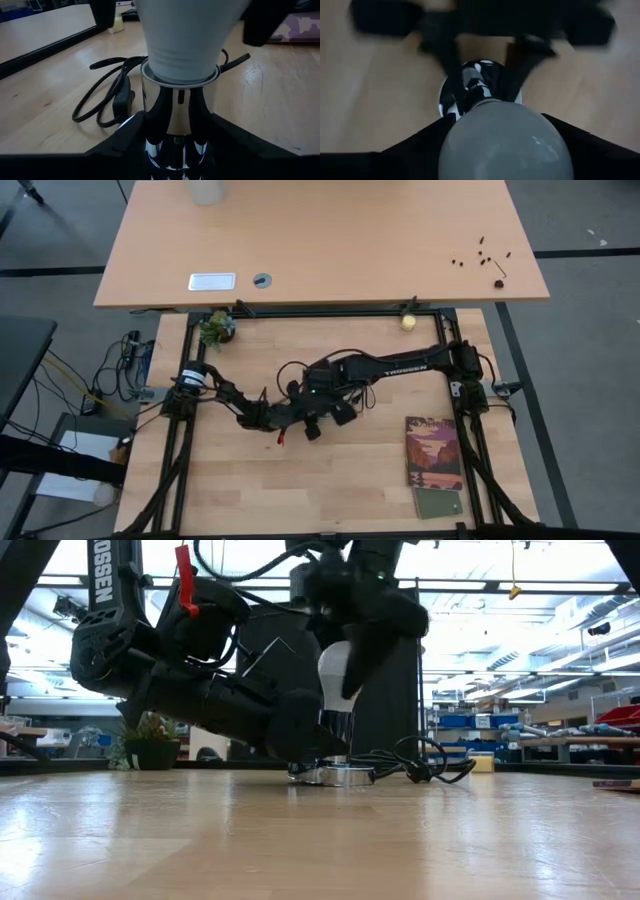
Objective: Screw lightbulb
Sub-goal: Remove the white lightbulb from the silver lamp
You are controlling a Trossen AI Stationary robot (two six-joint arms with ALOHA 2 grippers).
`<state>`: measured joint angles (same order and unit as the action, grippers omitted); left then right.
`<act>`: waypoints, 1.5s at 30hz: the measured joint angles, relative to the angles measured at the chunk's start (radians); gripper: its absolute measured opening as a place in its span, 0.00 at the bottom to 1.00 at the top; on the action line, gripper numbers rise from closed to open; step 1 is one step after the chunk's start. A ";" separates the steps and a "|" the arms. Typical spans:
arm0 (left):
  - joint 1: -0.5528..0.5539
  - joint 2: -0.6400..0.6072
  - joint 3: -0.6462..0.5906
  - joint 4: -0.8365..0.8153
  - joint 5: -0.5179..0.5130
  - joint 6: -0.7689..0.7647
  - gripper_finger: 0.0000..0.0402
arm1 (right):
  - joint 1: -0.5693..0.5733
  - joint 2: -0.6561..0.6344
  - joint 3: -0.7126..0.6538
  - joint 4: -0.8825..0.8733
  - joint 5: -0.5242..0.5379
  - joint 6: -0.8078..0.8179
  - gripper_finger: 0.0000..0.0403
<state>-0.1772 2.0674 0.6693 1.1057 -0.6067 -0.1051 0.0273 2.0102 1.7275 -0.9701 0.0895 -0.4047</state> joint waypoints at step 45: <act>0.000 0.000 0.000 -0.004 -0.001 -0.005 0.47 | 0.075 0.000 -0.014 0.011 0.250 1.064 0.86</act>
<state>-0.1768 2.0670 0.6689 1.1019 -0.6079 -0.1097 0.1022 2.0106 1.7135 -0.9592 0.3397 0.6596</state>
